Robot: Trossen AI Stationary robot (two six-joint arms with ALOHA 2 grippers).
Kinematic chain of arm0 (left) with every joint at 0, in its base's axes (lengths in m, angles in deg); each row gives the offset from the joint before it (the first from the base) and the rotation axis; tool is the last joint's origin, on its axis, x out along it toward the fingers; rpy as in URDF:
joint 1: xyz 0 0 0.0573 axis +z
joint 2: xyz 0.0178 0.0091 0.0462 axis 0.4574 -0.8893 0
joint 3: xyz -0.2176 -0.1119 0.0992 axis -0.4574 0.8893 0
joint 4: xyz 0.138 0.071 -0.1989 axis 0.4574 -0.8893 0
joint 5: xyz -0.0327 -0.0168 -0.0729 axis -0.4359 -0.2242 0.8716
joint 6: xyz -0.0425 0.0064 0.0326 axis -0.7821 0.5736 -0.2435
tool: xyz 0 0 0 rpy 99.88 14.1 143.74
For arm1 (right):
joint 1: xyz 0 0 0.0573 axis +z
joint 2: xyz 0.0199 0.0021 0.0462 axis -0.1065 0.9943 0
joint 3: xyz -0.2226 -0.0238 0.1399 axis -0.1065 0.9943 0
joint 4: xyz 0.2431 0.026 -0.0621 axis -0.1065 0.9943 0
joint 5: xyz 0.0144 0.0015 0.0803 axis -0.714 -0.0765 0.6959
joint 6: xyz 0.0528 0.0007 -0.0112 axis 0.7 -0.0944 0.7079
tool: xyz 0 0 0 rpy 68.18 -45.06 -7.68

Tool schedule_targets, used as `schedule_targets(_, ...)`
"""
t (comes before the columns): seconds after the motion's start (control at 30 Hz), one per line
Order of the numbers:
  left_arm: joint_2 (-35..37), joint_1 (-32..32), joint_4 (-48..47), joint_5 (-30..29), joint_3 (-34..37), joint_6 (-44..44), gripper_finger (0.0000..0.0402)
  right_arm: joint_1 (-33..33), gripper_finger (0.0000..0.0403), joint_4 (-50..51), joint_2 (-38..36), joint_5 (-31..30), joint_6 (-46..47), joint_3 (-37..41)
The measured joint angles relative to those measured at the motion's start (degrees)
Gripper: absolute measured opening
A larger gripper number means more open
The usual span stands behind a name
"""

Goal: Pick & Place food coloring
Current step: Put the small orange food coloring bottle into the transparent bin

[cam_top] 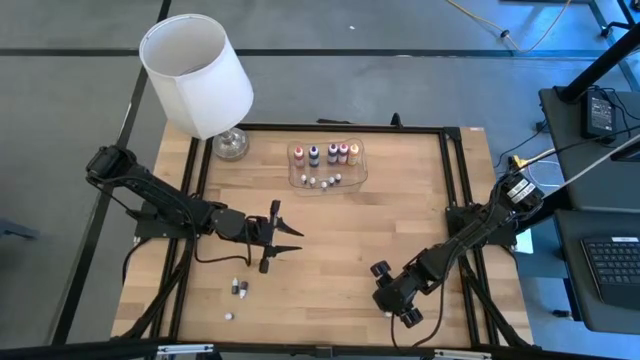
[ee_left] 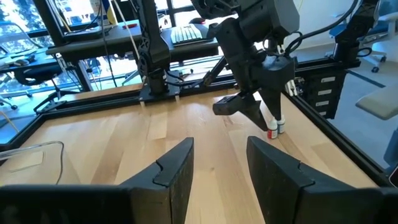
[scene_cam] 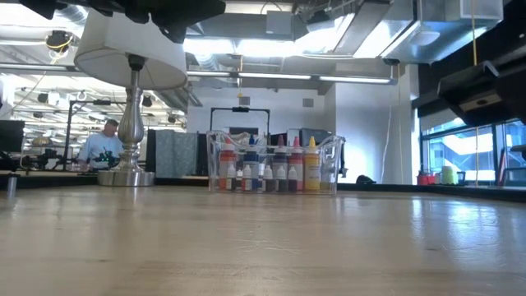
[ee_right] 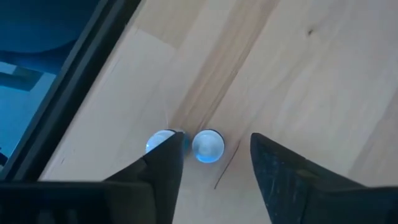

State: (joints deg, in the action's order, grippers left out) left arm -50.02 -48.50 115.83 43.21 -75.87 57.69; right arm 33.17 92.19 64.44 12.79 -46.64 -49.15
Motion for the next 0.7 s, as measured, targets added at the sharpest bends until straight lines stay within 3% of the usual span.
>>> schedule_targets(0.7, 0.0, 0.0, 0.0, 0.1, 0.0, 0.0, 0.0145, 0.0, 0.0171, -1.2, 1.2, 0.0, -1.5, 0.0)
